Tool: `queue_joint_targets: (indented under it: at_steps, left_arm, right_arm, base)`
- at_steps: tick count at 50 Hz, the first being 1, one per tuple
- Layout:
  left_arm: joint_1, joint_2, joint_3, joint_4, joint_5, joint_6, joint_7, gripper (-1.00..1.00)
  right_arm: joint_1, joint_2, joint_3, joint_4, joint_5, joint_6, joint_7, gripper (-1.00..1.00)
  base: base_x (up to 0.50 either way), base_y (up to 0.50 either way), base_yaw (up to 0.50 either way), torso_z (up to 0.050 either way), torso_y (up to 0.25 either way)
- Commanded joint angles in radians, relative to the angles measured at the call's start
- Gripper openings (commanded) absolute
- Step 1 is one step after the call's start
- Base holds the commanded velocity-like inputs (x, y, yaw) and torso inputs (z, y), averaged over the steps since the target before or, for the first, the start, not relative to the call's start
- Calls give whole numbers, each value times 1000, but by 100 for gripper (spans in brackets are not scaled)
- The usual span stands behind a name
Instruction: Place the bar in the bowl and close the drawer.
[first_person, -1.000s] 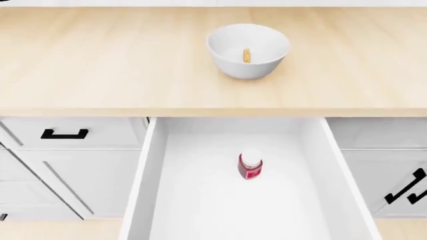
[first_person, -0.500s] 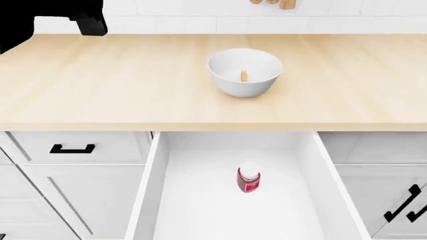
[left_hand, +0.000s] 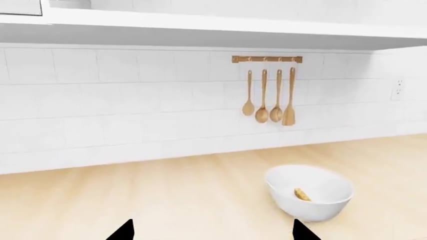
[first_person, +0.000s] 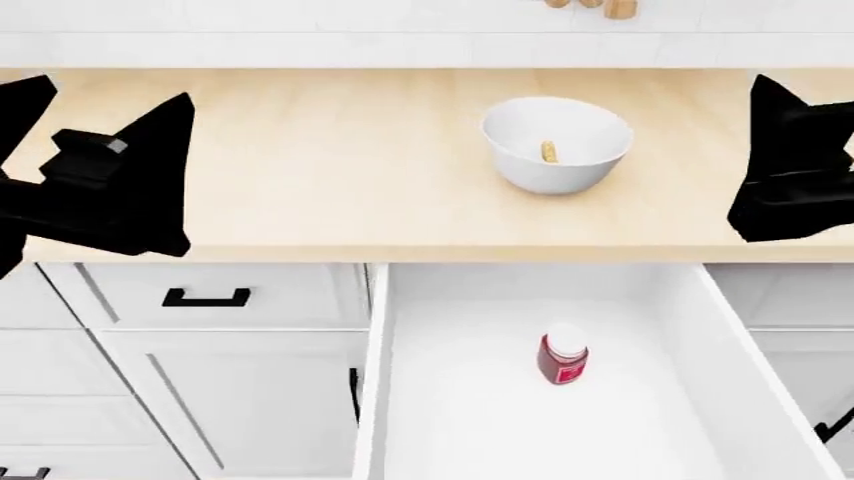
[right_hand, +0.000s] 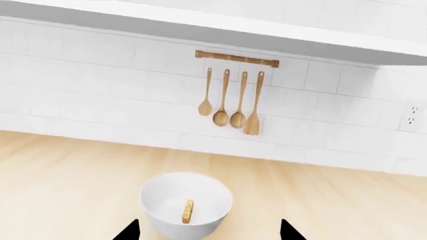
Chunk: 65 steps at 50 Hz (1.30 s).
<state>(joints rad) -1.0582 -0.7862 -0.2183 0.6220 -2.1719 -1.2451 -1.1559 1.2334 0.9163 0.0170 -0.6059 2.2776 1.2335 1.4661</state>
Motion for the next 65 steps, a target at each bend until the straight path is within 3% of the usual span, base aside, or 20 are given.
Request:
queue_joint_targets:
  at_steps: [1, 45, 65]
  left_arm:
    - [39, -21, -24, 41, -41, 22, -11, 100]
    - [80, -31, -37, 26, 1, 27, 35, 100]
    - [128, -12, -50, 44, 34, 23, 56, 100]
  right_arm:
    - [-15, 93, -38, -81, 66, -50, 53, 100]
    - [-51, 157, -86, -118, 11, -109, -23, 100]
    - [-143, 174, -35, -162, 1, -137, -63, 100]
  base:
    - [0, 500, 0, 0, 0]
    - [-48, 500, 0, 0, 0]
    - [-1, 500, 0, 0, 0]
